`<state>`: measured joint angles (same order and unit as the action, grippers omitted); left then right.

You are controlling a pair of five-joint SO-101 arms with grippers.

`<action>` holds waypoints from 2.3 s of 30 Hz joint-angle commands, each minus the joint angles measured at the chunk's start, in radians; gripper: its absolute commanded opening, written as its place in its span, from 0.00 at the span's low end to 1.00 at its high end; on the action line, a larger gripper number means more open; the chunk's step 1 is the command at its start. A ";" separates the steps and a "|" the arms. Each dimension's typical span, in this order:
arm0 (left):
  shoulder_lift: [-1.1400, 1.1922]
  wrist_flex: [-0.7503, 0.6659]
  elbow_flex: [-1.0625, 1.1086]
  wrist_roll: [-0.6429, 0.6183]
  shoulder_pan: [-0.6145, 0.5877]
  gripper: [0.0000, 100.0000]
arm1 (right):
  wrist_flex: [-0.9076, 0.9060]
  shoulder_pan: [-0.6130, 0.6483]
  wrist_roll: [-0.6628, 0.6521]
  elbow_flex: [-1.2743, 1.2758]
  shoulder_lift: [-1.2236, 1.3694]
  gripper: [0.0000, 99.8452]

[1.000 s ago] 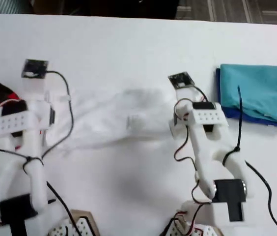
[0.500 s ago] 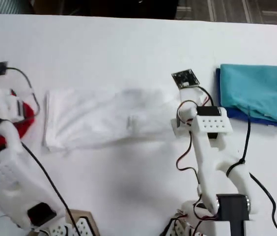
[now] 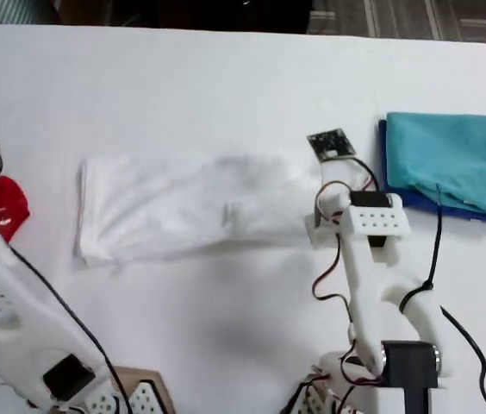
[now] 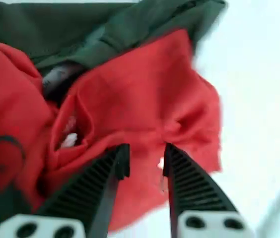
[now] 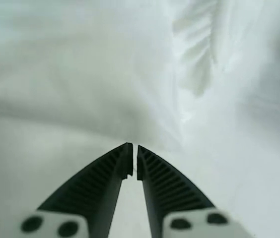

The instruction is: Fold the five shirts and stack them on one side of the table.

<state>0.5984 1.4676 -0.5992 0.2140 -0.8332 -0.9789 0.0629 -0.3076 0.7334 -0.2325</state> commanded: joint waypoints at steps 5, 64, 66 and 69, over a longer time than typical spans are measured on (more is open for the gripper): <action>-0.054 0.292 -0.252 -0.008 0.207 0.14 | -0.001 -0.068 -0.005 -0.003 -0.048 0.02; 0.278 0.207 -0.091 -0.072 0.322 0.03 | 0.268 -0.079 0.000 0.359 -0.179 0.02; 0.278 0.244 -0.153 -0.046 0.282 0.03 | 0.268 -0.079 0.000 0.359 -0.179 0.02; 0.278 0.292 -0.232 -0.028 0.245 0.03 | 0.269 -0.079 0.000 0.359 -0.179 0.02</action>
<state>0.8915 1.7131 -0.7480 0.1649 -0.5247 -0.7242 -0.0046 -0.3046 1.0971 -0.3736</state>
